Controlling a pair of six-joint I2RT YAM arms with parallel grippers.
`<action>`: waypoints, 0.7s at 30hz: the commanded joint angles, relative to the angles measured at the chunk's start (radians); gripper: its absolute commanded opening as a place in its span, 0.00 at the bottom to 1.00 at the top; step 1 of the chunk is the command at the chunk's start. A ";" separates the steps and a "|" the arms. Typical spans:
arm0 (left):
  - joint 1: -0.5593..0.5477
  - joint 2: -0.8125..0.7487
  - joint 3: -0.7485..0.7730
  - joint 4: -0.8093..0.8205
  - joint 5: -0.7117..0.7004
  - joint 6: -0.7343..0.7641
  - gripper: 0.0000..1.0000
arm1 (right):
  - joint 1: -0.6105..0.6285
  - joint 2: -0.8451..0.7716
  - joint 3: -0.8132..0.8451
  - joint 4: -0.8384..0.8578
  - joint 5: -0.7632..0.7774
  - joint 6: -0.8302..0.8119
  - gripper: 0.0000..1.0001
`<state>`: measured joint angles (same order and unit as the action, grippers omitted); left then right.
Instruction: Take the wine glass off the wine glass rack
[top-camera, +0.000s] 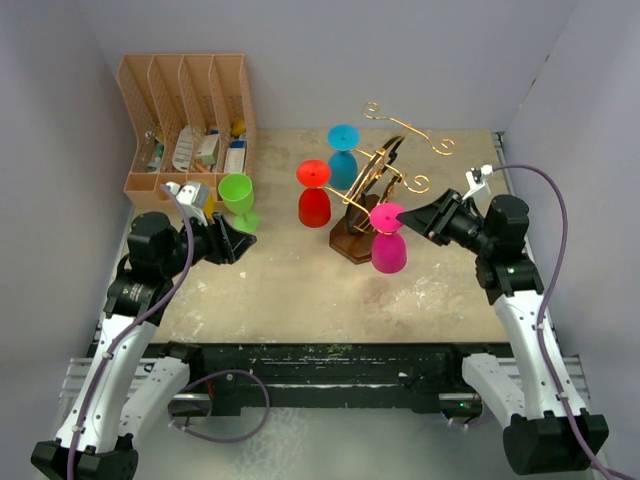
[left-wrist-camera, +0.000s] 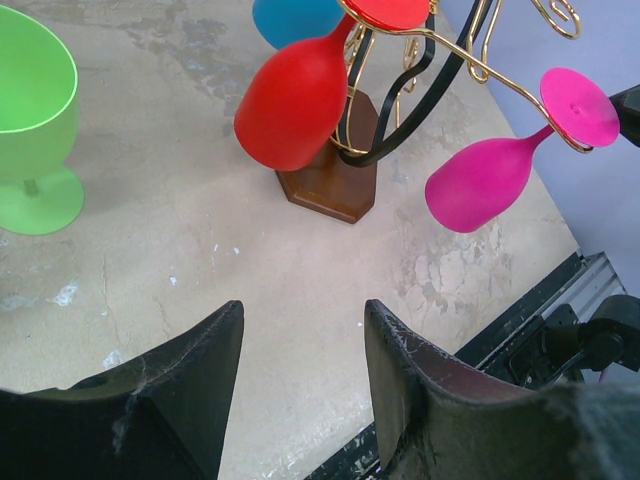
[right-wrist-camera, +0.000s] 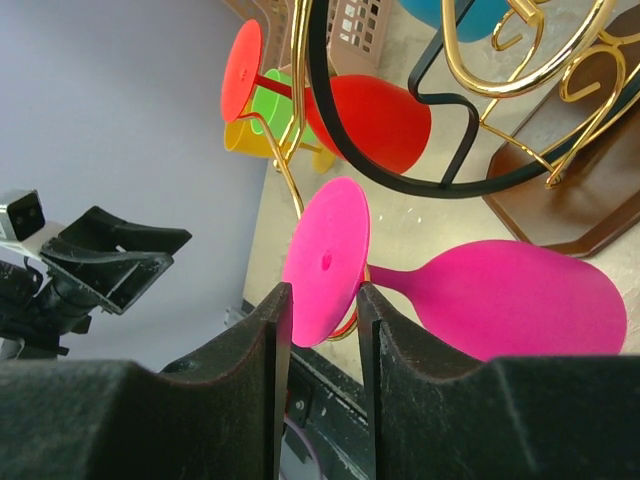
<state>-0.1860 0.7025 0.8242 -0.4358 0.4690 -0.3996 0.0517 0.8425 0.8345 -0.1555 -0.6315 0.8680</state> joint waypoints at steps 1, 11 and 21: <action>-0.003 -0.001 0.016 0.025 0.016 0.021 0.55 | -0.003 -0.002 -0.010 0.091 -0.033 0.014 0.35; -0.003 0.008 0.015 0.023 0.017 0.019 0.55 | -0.003 0.013 -0.015 0.143 -0.058 0.017 0.34; -0.003 0.017 0.015 0.023 0.020 0.019 0.55 | -0.002 0.032 -0.018 0.178 -0.099 0.021 0.34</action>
<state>-0.1860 0.7185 0.8242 -0.4362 0.4690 -0.3996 0.0517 0.8684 0.8127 -0.0422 -0.6807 0.8871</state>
